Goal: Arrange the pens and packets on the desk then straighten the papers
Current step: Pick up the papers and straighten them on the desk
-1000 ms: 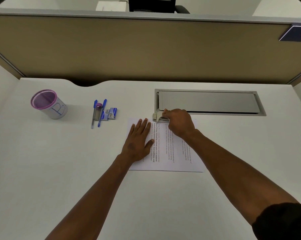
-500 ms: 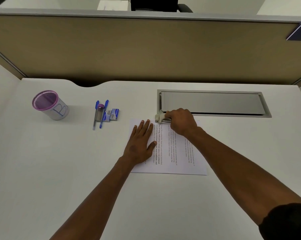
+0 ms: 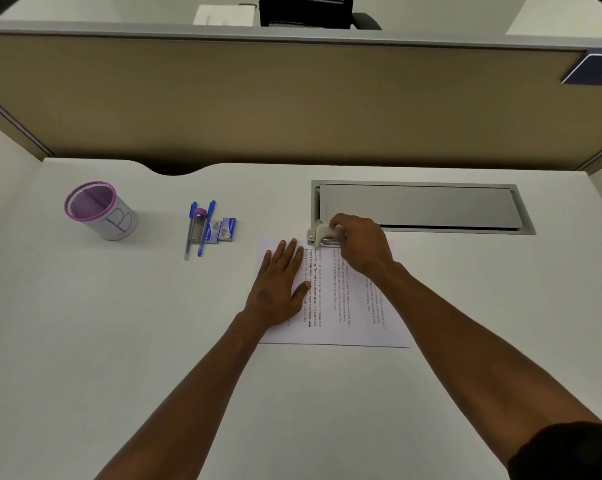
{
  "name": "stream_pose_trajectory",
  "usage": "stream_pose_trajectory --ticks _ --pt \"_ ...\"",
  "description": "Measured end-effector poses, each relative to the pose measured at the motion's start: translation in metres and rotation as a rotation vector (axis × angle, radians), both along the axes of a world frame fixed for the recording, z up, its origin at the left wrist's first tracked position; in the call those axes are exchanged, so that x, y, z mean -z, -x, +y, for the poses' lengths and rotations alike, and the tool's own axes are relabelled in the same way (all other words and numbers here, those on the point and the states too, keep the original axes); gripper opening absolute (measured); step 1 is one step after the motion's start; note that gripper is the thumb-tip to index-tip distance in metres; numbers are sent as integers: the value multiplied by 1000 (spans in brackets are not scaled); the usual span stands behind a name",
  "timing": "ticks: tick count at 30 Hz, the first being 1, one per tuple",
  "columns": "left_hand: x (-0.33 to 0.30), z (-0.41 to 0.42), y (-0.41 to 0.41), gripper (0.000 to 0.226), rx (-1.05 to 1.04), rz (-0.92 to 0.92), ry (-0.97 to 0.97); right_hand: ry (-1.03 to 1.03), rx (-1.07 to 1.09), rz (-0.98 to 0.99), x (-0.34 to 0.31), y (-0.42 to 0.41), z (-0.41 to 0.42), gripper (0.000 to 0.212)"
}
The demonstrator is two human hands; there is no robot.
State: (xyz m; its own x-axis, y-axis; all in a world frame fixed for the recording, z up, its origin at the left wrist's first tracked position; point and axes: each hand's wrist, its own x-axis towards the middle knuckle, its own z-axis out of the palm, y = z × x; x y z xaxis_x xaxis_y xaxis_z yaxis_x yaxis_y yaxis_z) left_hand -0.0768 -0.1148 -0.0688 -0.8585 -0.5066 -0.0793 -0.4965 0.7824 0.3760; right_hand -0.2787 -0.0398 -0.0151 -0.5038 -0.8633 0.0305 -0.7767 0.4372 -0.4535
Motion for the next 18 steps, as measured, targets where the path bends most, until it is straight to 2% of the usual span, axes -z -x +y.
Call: stream_pose_trajectory --ticks 5,11,15,18 --pt "4 -1 -1 76 0 34 -6 188 192 -128 0 -2 16 30" --pt "0 1 -4 77 -30 187 -39 337 542 -204 3 -6 67 34" --pt "-7 10 -9 78 -266 252 -81 147 649 -220 11 -4 105 47" --pt "-8 18 -14 81 -457 206 -123 13 632 -225 16 -4 122 56"
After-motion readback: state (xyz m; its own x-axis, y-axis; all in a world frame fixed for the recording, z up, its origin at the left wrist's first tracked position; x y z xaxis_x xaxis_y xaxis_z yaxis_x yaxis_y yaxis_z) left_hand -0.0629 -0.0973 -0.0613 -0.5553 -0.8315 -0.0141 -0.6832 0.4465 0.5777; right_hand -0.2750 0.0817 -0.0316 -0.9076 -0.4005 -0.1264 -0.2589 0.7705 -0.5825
